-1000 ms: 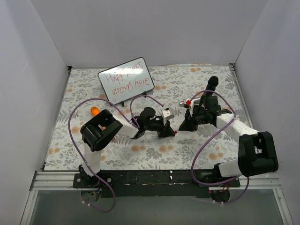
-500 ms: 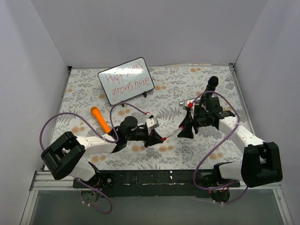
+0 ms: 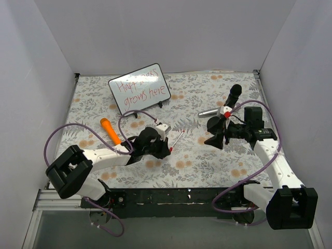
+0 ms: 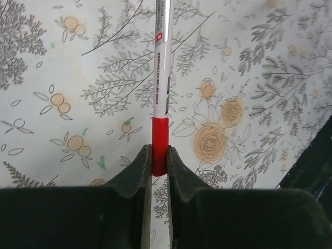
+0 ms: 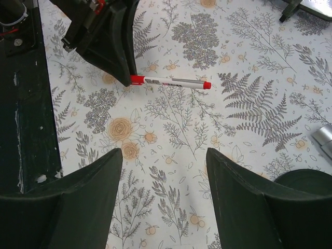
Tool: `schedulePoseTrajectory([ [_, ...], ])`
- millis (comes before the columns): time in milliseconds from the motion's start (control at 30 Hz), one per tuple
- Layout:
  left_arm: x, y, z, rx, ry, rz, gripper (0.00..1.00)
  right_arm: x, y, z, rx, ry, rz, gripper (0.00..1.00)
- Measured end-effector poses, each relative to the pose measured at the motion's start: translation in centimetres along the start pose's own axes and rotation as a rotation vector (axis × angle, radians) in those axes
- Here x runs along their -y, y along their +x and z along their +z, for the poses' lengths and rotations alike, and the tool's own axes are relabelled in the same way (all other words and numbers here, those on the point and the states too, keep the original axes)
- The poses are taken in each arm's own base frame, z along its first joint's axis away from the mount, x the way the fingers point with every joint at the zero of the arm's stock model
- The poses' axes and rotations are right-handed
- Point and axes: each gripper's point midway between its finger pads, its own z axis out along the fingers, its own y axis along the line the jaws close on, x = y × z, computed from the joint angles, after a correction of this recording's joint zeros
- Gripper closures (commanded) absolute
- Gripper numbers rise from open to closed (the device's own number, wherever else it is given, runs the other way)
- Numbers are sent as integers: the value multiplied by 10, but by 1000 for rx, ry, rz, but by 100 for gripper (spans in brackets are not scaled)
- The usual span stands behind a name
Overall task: Write a sentence on the whiteboard
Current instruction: Put down the whiteboard marker at the center of the board, then reset both arms
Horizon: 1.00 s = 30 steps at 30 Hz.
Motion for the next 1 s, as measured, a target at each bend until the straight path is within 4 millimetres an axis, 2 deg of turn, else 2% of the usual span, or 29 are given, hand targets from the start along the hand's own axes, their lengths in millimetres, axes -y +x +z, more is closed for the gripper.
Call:
schedulePoseTrajectory([
  [67,-9,5,3,-37,-62,-40,95,1,1,-1,1,5,1,27],
  [100,-14,9,3,-57,-91,-59,84,1,2,-1,0,7,6,27],
  [200,-26,21,1,-116,-167,-100,69,0,6,-1,-4,6,22,27],
  [267,-31,23,0,-135,-204,-110,65,1,6,-1,-3,10,23,27],
  [400,-41,17,3,-149,-264,-130,48,5,8,-5,0,29,36,27],
  [433,-43,16,2,-150,-278,-135,40,6,10,-6,1,34,43,27],
  [500,-46,13,0,-149,-295,-138,31,7,11,-8,4,43,46,27],
  [533,-47,10,-2,-145,-302,-140,16,7,10,-9,7,48,43,27],
  [567,-46,6,-5,-135,-304,-141,8,9,9,-12,12,59,38,27],
  [600,-45,-1,-11,-111,-300,-144,2,9,8,-15,17,68,36,27],
  [633,-41,-12,-20,-77,-291,-143,2,10,6,-18,18,81,36,27],
  [733,-26,-71,-58,124,-196,-185,2,11,-7,-31,0,120,37,27],
  [833,-36,-146,-130,420,-139,-267,2,16,-40,-49,-22,196,-28,22],
  [867,-43,-169,-158,518,-155,-275,2,17,-54,-56,-21,233,-57,13],
  [900,-46,-185,-178,585,-165,-271,2,19,-67,-64,-19,278,-83,9],
  [933,-42,-203,-201,653,-164,-252,2,19,-80,-72,-13,325,-91,5],
  [1000,-24,-226,-229,718,-136,-203,2,19,-100,-87,8,428,-103,2],
])
